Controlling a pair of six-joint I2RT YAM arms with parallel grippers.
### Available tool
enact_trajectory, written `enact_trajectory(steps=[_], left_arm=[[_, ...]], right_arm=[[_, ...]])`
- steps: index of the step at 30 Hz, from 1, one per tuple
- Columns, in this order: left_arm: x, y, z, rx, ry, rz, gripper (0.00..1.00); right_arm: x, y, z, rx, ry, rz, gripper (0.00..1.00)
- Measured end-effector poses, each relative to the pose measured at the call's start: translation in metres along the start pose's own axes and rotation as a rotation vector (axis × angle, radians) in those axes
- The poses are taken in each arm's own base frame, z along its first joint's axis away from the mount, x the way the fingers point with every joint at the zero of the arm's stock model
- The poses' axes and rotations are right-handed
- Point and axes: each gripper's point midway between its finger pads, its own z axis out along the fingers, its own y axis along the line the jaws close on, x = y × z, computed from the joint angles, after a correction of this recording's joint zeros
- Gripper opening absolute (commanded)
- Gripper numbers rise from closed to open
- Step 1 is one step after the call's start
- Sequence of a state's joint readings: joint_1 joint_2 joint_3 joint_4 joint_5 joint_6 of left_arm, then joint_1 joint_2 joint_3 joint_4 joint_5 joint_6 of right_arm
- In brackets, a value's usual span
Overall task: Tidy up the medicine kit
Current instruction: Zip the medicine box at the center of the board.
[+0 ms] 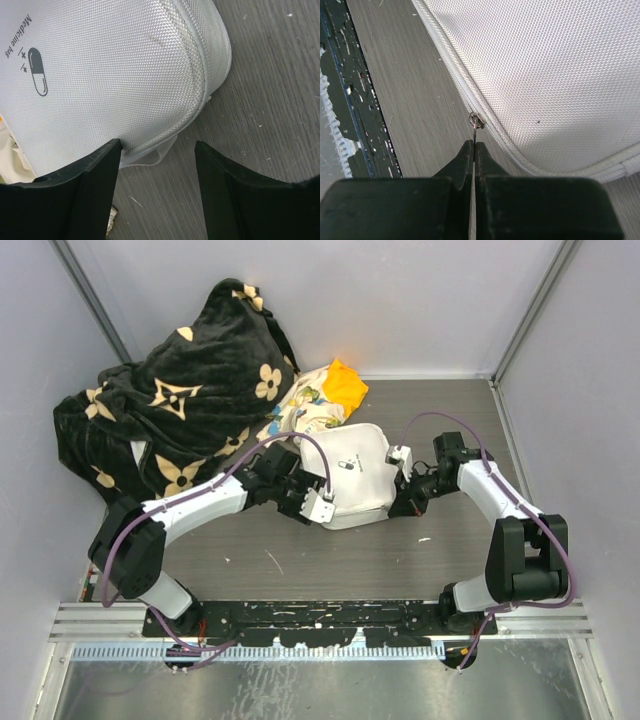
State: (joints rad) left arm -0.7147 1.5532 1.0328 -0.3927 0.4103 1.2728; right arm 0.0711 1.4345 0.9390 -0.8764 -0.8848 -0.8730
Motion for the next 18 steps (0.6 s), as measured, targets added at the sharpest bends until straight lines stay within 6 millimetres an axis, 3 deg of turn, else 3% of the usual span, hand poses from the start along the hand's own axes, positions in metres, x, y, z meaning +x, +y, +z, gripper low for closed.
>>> enact_trajectory(steps=[8,18], left_arm=[[-0.015,0.013,0.012,-0.067,0.03,-0.02,0.2],[-0.031,0.009,0.025,-0.113,0.058,-0.144,0.1]], right_arm=[[0.006,-0.01,-0.01,0.03,0.025,0.001,0.01],[0.012,-0.013,-0.012,0.085,0.016,0.03,0.01]])
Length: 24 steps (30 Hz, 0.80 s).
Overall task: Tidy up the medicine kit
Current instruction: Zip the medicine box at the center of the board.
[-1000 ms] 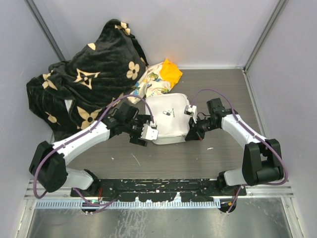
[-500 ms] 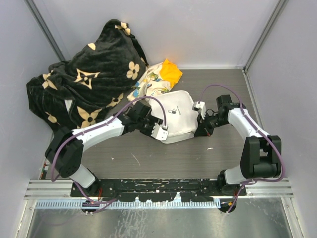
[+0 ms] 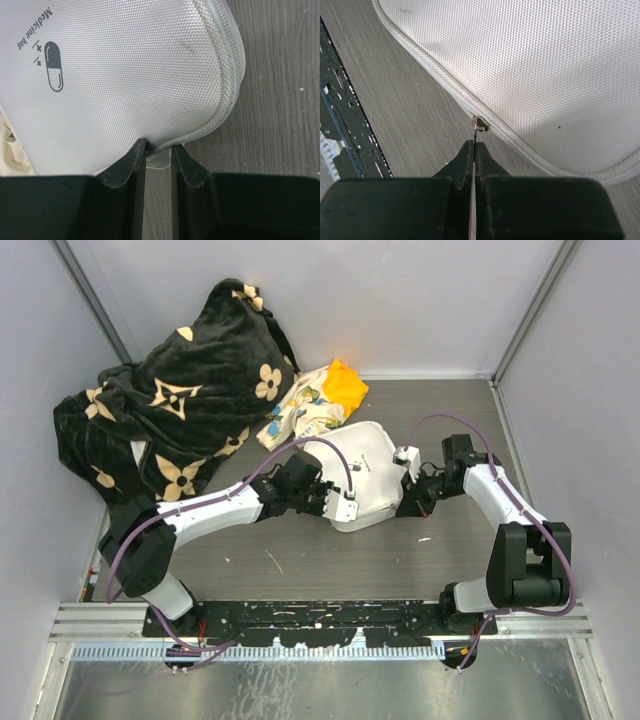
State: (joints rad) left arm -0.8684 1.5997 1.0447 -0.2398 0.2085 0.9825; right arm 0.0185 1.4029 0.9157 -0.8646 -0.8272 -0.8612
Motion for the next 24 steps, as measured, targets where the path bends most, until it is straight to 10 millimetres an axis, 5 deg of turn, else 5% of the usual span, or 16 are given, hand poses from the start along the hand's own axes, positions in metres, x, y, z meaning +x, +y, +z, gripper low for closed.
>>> enact_trajectory(steps=[7,24], left_arm=[[-0.012,-0.003,0.009,-0.02,-0.034,-0.143,0.0],[-0.034,-0.009,0.021,-0.108,-0.022,-0.346,0.01]], right_arm=[[0.004,0.006,0.003,0.011,-0.013,0.006,0.01],[-0.002,0.04,0.032,-0.079,0.011,0.033,0.01]])
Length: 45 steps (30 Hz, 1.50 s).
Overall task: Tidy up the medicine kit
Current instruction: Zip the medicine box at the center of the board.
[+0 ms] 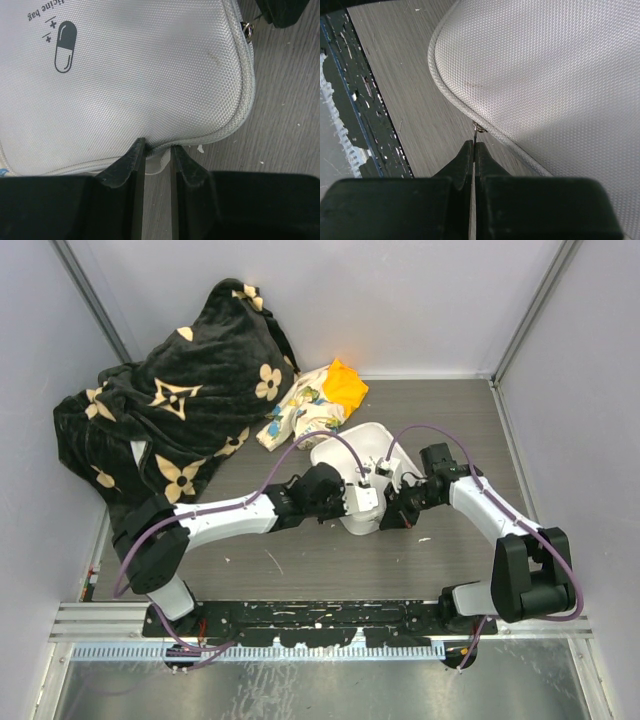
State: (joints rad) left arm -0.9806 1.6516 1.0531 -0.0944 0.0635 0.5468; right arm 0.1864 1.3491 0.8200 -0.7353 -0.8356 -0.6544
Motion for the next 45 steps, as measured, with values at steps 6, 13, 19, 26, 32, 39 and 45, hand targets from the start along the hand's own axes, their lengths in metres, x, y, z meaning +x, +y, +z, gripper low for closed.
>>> enact_trajectory(steps=[6,13,19,26,32,39,45], left_arm=[[-0.006,-0.004,0.001,-0.002,0.03,-0.079,0.12],[-0.019,-0.019,-0.007,0.083,-0.019,-0.103,0.63],[-0.042,-0.032,-0.031,0.194,-0.114,-0.106,0.82],[-0.026,0.024,-0.055,0.152,-0.161,-0.269,0.87],[-0.009,0.089,-0.069,0.051,-0.183,-0.485,0.81],[0.017,0.166,-0.038,-0.028,-0.147,-0.732,0.67],[0.059,0.171,0.005,0.032,-0.037,-0.892,0.64]], right_arm=[[0.001,0.002,-0.001,-0.003,0.004,0.029,0.01],[0.004,0.004,-0.014,-0.025,-0.01,0.077,0.01],[-0.01,0.004,-0.02,-0.058,-0.069,0.034,0.01],[-0.011,0.004,-0.02,-0.06,-0.075,0.013,0.01],[-0.009,0.002,-0.021,-0.046,-0.063,0.014,0.01],[-0.009,-0.001,-0.023,-0.024,-0.057,0.002,0.01],[-0.01,-0.001,-0.023,-0.018,-0.06,-0.007,0.01]])
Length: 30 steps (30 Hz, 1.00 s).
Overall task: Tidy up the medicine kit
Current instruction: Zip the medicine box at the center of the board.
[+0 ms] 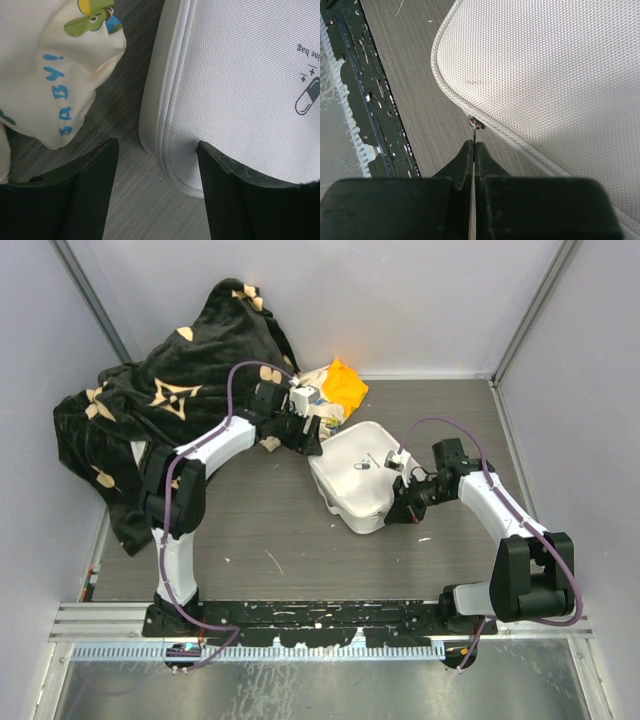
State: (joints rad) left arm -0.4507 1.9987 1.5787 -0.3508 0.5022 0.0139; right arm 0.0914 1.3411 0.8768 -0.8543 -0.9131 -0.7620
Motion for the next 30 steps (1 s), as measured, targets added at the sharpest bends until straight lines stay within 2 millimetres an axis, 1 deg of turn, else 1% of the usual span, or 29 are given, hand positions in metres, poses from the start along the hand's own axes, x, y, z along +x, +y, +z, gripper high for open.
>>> enact_trajectory(steps=[2,3,4,5,6,7,9,11,12,15,20,25,27,30], left_arm=[[0.009,0.001,0.009,0.023,0.034,-0.045,0.57],[0.011,-0.001,0.012,0.04,0.041,-0.059,0.52],[0.011,-0.004,0.012,0.054,0.042,-0.07,0.45],[0.01,-0.007,0.012,0.067,0.042,-0.081,0.41],[0.01,-0.009,0.012,0.077,0.042,-0.088,0.33],[0.01,-0.012,0.012,0.093,0.043,-0.1,0.27],[0.012,-0.013,0.013,0.099,0.038,-0.119,0.12],[0.014,-0.011,0.014,0.103,0.021,-0.152,0.03],[0.015,-0.011,0.013,0.105,0.01,-0.17,0.01],[0.021,-0.011,0.007,0.093,-0.018,-0.214,0.0],[0.038,-0.012,-0.011,0.017,-0.056,-0.279,0.0],[0.059,-0.014,-0.033,-0.071,-0.101,-0.393,0.0],[0.064,-0.014,-0.037,-0.093,-0.131,-0.435,0.0],[0.066,-0.014,-0.038,-0.11,-0.175,-0.479,0.0]], right_arm=[[0.001,-0.001,0.0,0.004,0.004,0.001,0.01],[0.002,-0.002,0.0,0.008,0.009,0.001,0.01],[0.004,-0.003,0.0,0.014,0.016,0.003,0.01],[0.006,-0.004,0.0,0.021,0.023,0.007,0.01],[0.007,-0.005,0.0,0.028,0.028,0.011,0.01],[0.008,-0.006,-0.001,0.037,0.034,0.017,0.01],[0.009,-0.01,-0.002,0.062,0.046,0.031,0.01],[0.012,-0.013,-0.003,0.09,0.058,0.05,0.01],[0.013,-0.014,-0.004,0.101,0.062,0.058,0.01],[0.014,-0.02,-0.007,0.146,0.077,0.081,0.01],[0.016,-0.035,-0.011,0.229,0.096,0.107,0.01],[0.004,-0.058,-0.014,0.3,0.102,0.099,0.01],[0.002,-0.066,-0.014,0.314,0.1,0.087,0.01],[0.001,-0.068,-0.013,0.313,0.099,0.064,0.01]])
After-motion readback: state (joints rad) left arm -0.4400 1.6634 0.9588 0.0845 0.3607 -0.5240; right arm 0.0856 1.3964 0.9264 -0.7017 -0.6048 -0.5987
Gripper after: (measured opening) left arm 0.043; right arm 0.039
